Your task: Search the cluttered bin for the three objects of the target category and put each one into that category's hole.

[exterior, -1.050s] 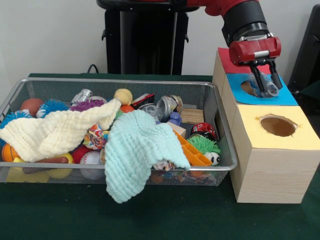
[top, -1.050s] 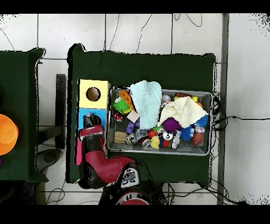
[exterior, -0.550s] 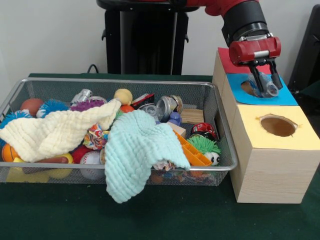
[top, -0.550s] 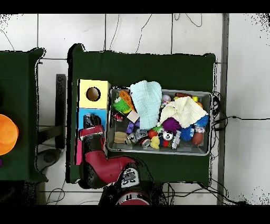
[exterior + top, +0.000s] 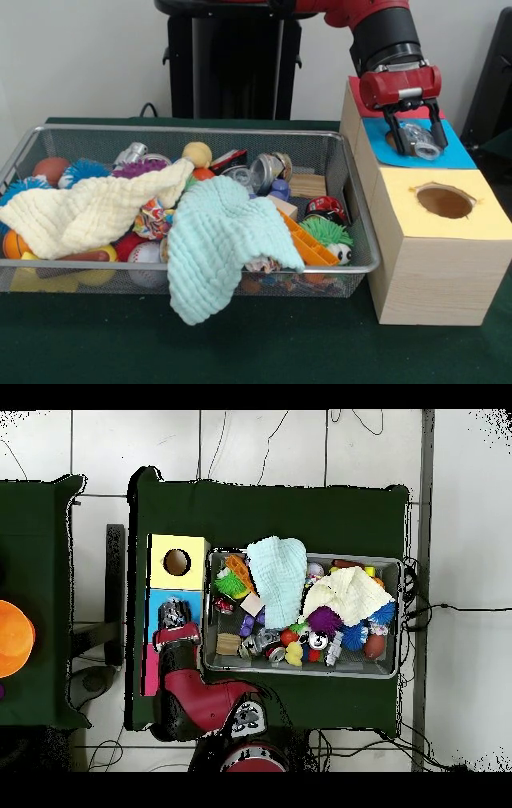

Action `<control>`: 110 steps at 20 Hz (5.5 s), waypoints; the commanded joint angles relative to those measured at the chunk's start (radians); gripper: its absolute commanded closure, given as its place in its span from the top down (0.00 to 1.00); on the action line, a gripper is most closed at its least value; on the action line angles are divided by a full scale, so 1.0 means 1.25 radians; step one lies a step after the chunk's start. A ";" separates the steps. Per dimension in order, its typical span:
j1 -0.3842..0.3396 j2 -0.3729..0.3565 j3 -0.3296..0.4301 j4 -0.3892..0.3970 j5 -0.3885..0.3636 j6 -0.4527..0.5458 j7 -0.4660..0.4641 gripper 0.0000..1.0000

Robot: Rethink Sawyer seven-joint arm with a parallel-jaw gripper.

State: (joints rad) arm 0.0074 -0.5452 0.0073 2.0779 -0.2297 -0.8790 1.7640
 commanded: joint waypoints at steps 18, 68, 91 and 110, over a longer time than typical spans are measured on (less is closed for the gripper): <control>-0.058 -0.139 0.062 0.069 0.017 0.401 0.137 1.00; -0.053 -0.223 0.139 0.130 0.164 0.685 0.154 1.00; -0.054 -0.374 0.126 0.063 0.179 0.803 0.105 1.00; -0.065 -0.296 0.115 -0.090 0.112 0.703 0.059 1.00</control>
State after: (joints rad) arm -0.0553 -0.9634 0.1022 2.0890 -0.0513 0.0113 1.7640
